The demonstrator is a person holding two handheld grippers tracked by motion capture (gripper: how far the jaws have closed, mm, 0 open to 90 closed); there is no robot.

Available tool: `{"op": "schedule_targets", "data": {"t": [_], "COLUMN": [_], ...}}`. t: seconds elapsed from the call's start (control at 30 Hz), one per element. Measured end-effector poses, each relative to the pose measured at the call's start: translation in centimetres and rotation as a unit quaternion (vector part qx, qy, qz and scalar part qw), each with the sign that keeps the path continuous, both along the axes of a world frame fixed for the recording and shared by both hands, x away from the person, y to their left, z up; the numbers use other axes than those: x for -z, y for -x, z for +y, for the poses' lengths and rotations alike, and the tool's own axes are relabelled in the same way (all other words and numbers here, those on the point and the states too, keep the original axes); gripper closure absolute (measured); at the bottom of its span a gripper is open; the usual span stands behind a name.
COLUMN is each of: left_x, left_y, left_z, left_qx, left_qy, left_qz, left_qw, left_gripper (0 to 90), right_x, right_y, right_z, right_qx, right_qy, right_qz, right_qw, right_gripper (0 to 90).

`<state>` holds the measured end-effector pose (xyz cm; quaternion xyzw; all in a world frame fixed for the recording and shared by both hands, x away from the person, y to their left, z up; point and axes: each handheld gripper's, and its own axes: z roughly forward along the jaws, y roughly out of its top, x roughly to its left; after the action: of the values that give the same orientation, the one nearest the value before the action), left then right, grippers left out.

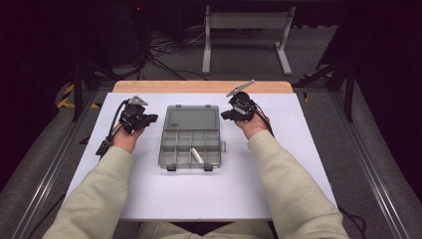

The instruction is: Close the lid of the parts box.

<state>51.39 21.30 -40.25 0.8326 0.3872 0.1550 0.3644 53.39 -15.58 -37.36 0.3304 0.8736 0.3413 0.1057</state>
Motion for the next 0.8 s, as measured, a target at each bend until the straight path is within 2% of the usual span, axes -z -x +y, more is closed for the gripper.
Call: {"op": "schedule_targets", "data": {"t": [0.33, 0.43, 0.5, 0.67, 0.77, 0.8], "left_x": [0.2, 0.5, 0.6, 1.2, 1.7, 1.9], "left_y": [-1.1, -1.2, -1.0, -1.2, -1.5, -1.7], "left_z": [-0.1, 0.0, 0.1, -0.2, -0.3, -0.3], "left_qx": [0.003, -0.003, 0.003, 0.002, -0.001, 0.001], "left_qy": [0.003, 0.009, 0.008, 0.001, 0.001, -0.004], "left_qz": [0.003, 0.012, 0.0, 0.019, 0.043, 0.042], "left_qw": [1.0, 0.9999, 1.0, 0.9998, 0.9991, 0.9991], "left_gripper": [89.5, 89.5, 89.5, 89.5, 89.5, 89.5], "right_x": [1.0, 1.3, 1.6, 2.3, 2.8, 2.9], "right_y": [-1.0, -1.1, -1.2, -1.4, -1.6, -1.6], "right_z": [0.0, -0.1, -0.1, 0.0, 0.1, 0.1], "right_qx": [0.004, 0.006, 0.009, 0.009, 0.009, 0.011], "right_qy": [0.007, 0.01, 0.01, 0.016, 0.021, 0.022], "right_qz": [0.007, 0.01, 0.016, 0.025, 0.029, 0.032], "right_qw": [0.9999, 0.9999, 0.9998, 0.9995, 0.9993, 0.9992], "right_gripper": [90.0, 90.0, 90.0, 90.0, 90.0, 90.0]}}
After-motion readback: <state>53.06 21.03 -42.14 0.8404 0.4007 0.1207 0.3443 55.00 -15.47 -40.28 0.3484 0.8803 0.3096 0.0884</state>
